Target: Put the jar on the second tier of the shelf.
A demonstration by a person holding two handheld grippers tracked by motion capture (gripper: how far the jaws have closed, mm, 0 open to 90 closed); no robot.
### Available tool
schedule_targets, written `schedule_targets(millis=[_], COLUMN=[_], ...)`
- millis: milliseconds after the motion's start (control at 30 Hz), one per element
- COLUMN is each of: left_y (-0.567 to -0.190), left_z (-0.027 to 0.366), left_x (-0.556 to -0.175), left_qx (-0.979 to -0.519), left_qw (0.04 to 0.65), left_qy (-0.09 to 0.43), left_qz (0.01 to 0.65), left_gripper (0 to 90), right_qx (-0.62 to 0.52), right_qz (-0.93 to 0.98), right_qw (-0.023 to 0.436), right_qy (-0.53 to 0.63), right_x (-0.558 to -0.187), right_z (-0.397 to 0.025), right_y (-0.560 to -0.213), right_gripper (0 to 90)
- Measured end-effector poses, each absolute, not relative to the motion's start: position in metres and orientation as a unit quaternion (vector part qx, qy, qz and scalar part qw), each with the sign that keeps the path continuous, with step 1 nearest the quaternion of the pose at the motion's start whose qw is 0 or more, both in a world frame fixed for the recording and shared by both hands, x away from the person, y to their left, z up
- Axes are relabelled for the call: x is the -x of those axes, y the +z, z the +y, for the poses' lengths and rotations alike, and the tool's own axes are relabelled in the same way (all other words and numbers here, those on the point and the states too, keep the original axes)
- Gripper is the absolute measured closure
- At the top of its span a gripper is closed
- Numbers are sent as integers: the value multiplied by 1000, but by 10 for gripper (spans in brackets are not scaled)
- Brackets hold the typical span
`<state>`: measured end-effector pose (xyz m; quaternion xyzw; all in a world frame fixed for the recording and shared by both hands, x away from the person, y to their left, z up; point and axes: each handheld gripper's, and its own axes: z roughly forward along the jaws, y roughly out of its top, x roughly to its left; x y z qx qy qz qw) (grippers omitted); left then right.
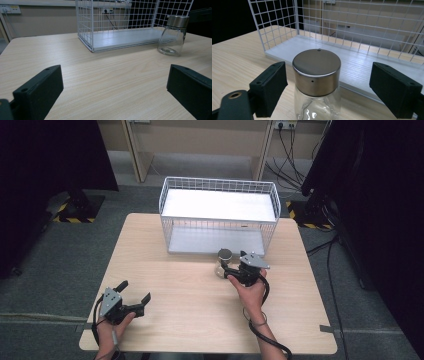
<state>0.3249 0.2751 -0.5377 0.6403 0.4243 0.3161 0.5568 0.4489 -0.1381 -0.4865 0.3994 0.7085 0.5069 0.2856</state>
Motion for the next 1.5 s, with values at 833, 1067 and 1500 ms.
schedule_targets(millis=[833,1067,1500], left_y=[-538,-538,-538], left_z=[275,275,275], left_x=[-325,-325,-325], left_qx=[-640,-640,-640], left_qw=[559,559,558], left_qy=[316,315,316], left_qz=[422,422,423], left_gripper=[3,3,3], right_qx=[-397,-399,-387], right_qz=[712,712,694], right_qw=[290,286,297], right_qy=[502,503,530], right_x=[-469,-465,-444], right_z=[-114,-117,-132], right_y=[-505,-500,-463], right_gripper=[401,403,403])
